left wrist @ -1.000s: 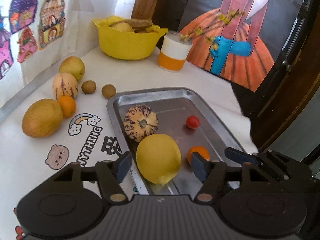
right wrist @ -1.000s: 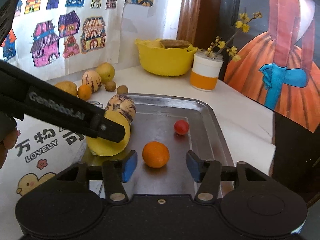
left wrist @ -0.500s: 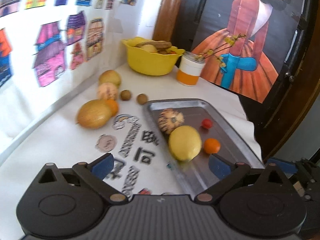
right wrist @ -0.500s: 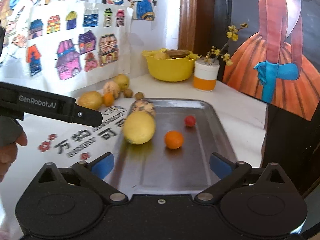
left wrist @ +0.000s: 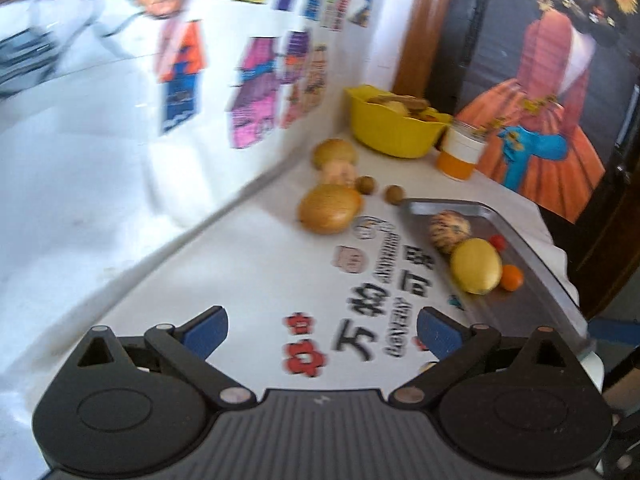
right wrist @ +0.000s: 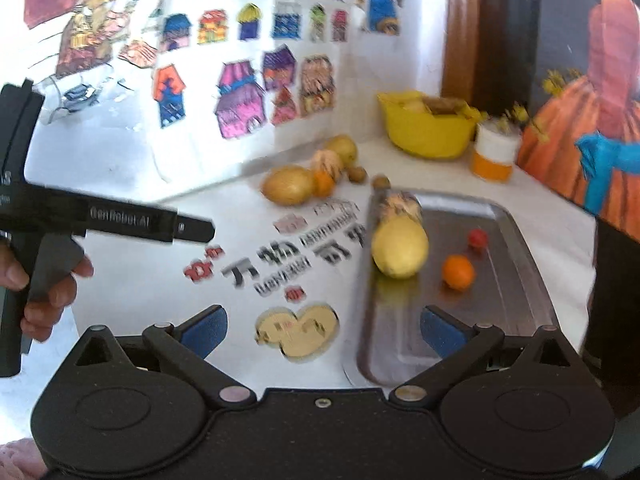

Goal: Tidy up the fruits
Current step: 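Grasp the large yellow-brown fruit with the left tool while the right tool grasps another mandarin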

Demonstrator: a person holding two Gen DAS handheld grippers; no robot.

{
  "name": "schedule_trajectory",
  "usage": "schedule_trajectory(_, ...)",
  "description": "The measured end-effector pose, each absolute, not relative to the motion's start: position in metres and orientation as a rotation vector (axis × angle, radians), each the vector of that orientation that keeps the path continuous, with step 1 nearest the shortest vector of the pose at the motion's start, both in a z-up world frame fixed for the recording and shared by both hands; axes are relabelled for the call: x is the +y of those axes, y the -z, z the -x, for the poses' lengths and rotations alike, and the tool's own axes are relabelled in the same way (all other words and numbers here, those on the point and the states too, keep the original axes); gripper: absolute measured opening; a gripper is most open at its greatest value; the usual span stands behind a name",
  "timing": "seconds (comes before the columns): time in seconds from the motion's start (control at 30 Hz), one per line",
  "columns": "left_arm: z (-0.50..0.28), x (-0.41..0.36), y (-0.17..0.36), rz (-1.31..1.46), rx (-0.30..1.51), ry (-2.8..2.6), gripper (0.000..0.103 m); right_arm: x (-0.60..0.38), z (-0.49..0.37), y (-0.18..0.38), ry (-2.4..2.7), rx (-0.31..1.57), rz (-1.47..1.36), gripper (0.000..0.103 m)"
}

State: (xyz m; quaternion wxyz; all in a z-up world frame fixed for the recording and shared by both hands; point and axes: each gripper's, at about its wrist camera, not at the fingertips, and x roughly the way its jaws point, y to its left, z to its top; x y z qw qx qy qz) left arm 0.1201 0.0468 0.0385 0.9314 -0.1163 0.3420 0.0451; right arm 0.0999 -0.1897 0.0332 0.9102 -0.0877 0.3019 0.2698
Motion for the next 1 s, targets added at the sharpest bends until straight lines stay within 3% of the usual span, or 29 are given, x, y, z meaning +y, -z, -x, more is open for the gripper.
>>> schedule_trajectory(0.37, -0.131, 0.077, -0.047, 0.260, 0.667, -0.133, 0.102, -0.137, -0.163, -0.106, -0.764, 0.480, 0.284, 0.102)
schedule_trajectory(0.53, -0.154, 0.070, -0.057, 0.220, 0.630, -0.110, 0.102, -0.131, -0.223, -0.128, -0.793, 0.529, 0.258, 0.102)
schedule_trajectory(0.77, -0.202, 0.054, -0.045, 0.145, 0.618, -0.046, 0.102, -0.122, -0.311, -0.105, -0.752, 0.732, 0.126, 0.102)
schedule_trajectory(1.0, -0.250, 0.048, -0.020, 0.101, 0.673, -0.026, 0.102, -0.111, -0.364, -0.053, -0.669, 0.872, -0.022, 0.082)
